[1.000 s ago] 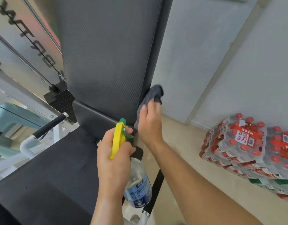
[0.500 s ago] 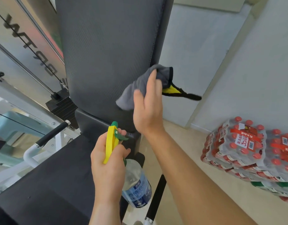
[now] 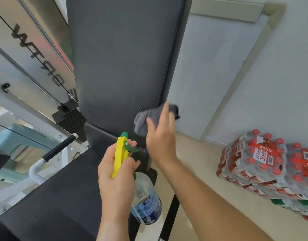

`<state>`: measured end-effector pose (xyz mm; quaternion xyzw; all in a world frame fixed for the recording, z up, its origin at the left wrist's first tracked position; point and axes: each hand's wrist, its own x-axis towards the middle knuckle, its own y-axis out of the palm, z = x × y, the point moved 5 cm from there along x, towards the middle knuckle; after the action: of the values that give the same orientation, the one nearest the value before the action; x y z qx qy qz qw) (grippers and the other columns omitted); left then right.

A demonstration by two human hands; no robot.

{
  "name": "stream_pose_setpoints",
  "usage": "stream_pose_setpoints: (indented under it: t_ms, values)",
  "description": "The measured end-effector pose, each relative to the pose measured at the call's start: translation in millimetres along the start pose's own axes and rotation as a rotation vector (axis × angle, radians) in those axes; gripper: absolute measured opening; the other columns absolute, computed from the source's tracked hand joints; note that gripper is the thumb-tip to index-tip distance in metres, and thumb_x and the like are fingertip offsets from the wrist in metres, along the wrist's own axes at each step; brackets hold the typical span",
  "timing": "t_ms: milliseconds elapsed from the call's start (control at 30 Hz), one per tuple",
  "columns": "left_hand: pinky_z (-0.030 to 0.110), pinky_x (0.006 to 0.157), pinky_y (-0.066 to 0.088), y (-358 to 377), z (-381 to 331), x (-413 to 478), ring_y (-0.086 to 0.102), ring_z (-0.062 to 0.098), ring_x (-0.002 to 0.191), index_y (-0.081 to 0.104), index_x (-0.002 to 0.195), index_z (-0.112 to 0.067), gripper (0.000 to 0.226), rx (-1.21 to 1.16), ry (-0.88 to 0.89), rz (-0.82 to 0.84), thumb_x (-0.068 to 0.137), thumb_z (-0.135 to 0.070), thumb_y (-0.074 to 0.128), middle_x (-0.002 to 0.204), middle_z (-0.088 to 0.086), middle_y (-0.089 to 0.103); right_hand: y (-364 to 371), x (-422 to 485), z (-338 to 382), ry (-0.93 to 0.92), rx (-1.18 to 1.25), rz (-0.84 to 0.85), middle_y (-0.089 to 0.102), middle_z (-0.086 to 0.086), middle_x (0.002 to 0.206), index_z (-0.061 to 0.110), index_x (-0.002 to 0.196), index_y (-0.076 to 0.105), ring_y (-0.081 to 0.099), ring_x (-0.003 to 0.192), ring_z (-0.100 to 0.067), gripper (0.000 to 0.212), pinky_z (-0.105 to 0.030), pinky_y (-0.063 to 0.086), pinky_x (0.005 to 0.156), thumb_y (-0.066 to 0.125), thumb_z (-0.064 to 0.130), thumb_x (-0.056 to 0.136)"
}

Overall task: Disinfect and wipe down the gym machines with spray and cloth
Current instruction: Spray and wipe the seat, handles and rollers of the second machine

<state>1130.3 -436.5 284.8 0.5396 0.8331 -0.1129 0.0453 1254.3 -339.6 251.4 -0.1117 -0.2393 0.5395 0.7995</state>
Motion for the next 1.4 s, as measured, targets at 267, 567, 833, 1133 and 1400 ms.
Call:
stream_pose_setpoints:
  t_ms: [267, 567, 833, 1133, 1400]
  values:
    - [0.037, 0.085, 0.06, 0.6, -17.0, 0.5, 0.071, 0.008, 0.096, 0.077, 0.096, -0.031, 0.048, -0.027, 0.034, 0.002, 0.088, 0.011, 0.056, 0.101, -0.007, 0.075, -37.2, 84.8, 58.0, -0.159, -0.043, -0.218, 0.048, -0.015, 0.128, -0.001, 0.155, 0.02, 0.048, 0.114, -0.02, 0.066, -0.017, 0.038, 0.091, 0.048, 0.028, 0.104]
    - [0.035, 0.082, 0.062, -13.5, 10.0, -17.9, 0.069, 0.016, 0.097, 0.077, 0.091, -0.032, 0.053, 0.011, 0.03, -0.05, 0.082, 0.015, 0.055, 0.099, 0.001, 0.073, 42.6, -49.6, -56.7, 0.103, -0.196, 0.087, 0.053, -0.018, 0.13, -0.006, 0.148, 0.035, 0.059, 0.117, -0.03, 0.063, -0.034, 0.057, 0.091, 0.054, 0.031, 0.101]
    - [0.048, 0.093, 0.059, -29.5, 50.3, -52.5, 0.07, 0.017, 0.109, 0.078, 0.094, -0.03, 0.042, -0.006, -0.026, -0.068, 0.075, 0.002, 0.06, 0.107, -0.002, 0.075, 14.9, -107.5, -134.0, 0.315, -0.103, 0.317, 0.057, -0.001, 0.093, 0.015, 0.093, 0.06, 0.061, 0.088, -0.018, 0.03, -0.035, 0.055, 0.075, 0.056, 0.045, 0.096]
    - [0.056, 0.09, 0.059, -30.2, 109.8, -100.1, 0.07, 0.021, 0.108, 0.075, 0.096, -0.024, 0.042, 0.079, -0.136, 0.053, 0.064, -0.008, 0.052, 0.105, -0.003, 0.075, -42.2, -150.6, -172.5, 0.854, 0.612, 0.166, 0.075, 0.006, 0.095, 0.028, 0.101, 0.066, 0.071, 0.093, -0.011, 0.018, -0.028, 0.057, 0.079, 0.05, 0.038, 0.101]
    - [0.059, 0.087, 0.057, -68.4, 161.4, -146.5, 0.062, 0.031, 0.096, 0.069, 0.1, -0.021, 0.04, 0.169, -0.167, 0.143, 0.066, -0.011, 0.052, 0.102, 0.003, 0.068, -33.9, -235.1, -183.2, 1.076, 0.832, -0.039, 0.071, 0.003, 0.069, 0.017, 0.089, 0.068, 0.068, 0.076, -0.018, 0.035, -0.033, 0.054, 0.071, 0.046, 0.043, 0.097]
